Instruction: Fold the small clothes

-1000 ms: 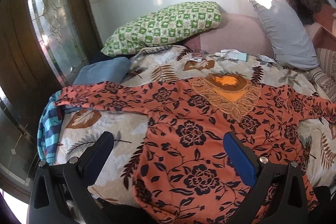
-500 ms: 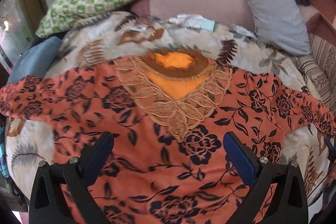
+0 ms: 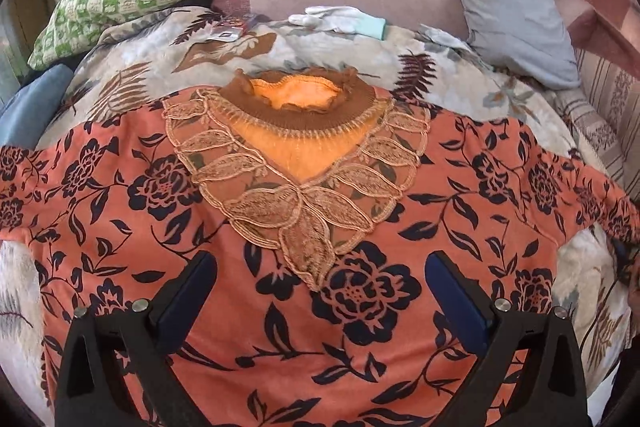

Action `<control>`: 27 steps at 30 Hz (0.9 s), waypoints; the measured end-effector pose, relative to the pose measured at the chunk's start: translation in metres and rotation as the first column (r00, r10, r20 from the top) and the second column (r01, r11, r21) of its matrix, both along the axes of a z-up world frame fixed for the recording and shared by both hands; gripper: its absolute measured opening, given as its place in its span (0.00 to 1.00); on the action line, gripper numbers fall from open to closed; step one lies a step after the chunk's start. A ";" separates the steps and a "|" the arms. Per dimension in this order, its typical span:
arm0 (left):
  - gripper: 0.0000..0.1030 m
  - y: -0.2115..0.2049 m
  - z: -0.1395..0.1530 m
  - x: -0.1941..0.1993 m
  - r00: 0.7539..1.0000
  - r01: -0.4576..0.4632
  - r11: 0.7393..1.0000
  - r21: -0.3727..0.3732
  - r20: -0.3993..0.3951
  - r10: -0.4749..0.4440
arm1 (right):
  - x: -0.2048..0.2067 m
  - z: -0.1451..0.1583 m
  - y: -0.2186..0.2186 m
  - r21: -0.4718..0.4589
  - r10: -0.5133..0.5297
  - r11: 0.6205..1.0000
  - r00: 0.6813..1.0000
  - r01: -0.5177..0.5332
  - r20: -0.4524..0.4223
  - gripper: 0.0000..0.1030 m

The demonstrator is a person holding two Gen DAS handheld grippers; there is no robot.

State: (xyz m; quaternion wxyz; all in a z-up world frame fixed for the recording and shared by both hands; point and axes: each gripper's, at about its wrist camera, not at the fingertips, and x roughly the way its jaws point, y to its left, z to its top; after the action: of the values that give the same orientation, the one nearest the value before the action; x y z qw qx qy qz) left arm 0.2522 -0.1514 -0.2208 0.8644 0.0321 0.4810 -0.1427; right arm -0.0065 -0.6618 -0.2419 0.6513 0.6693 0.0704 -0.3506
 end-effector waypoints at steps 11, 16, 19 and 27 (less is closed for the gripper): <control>1.00 0.048 0.004 0.030 0.990 -0.137 0.990 0.028 -0.017 0.137 | 0.012 0.010 -0.012 -0.137 0.022 0.990 0.999 -0.025 -0.026 0.17; 1.00 0.094 0.033 0.040 0.962 -0.267 0.963 0.045 0.077 0.263 | 0.045 0.088 0.027 -0.379 0.165 0.904 0.979 -0.198 -0.118 0.16; 1.00 0.125 0.048 0.043 0.933 -0.346 0.936 0.067 0.130 0.336 | 0.091 0.137 0.068 -0.465 0.294 0.826 0.948 -0.317 -0.123 0.16; 1.00 0.195 0.048 0.054 0.877 -0.475 0.878 0.056 0.113 0.467 | 0.239 0.168 0.261 -0.478 0.710 0.592 0.700 -0.649 -0.071 0.16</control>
State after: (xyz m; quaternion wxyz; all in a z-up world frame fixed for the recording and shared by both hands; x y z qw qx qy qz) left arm 0.3061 0.0437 -0.1726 0.8931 -0.0436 0.4379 0.0935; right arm 0.2323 -0.4003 -0.0740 0.8794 0.4339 0.1921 -0.0378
